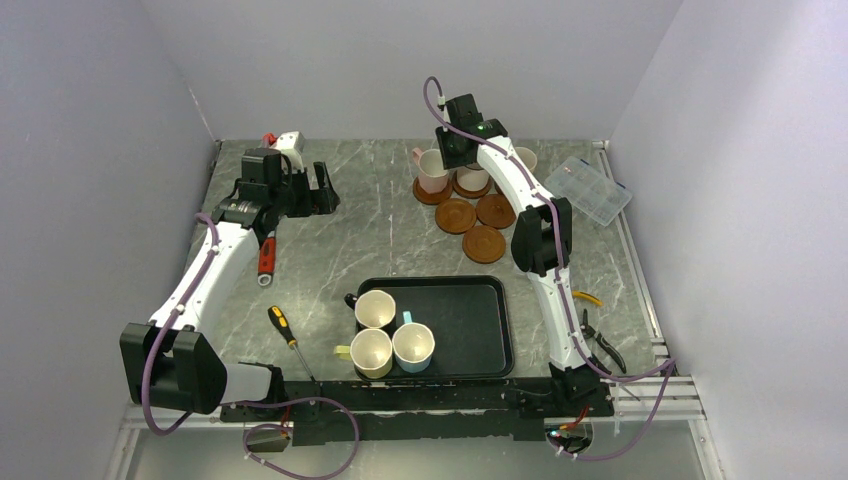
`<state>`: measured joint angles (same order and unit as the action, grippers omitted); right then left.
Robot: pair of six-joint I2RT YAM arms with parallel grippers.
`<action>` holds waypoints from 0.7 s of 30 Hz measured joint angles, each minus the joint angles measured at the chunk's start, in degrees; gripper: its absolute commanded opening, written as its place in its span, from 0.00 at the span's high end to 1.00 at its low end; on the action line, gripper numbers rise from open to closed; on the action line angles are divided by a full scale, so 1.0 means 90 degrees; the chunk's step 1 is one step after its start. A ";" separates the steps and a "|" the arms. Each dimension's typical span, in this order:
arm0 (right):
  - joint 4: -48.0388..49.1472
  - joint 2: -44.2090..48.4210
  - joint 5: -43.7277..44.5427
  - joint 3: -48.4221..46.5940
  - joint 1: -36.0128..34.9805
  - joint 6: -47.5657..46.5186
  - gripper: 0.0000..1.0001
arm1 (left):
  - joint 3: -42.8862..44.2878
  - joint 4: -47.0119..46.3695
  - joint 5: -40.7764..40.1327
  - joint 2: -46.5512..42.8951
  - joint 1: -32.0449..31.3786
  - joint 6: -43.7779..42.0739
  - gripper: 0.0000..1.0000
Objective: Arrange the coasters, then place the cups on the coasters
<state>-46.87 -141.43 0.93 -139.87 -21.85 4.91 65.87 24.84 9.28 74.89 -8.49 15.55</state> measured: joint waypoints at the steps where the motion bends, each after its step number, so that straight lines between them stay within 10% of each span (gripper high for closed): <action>1: 0.0005 0.0000 -0.0002 0.0000 0.0000 -0.0002 0.65 | 0.0000 0.0000 0.0000 0.0000 0.0000 0.0000 0.07; 21: 0.0032 0.0607 -0.0138 0.0000 -0.0056 -0.0095 0.45 | 0.0000 -0.0002 -0.0005 0.0000 0.0000 -0.0002 0.07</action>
<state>-46.59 -135.96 -0.32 -139.87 -22.35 4.05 65.87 24.82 9.23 74.89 -8.49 15.53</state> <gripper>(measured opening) 0.528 0.932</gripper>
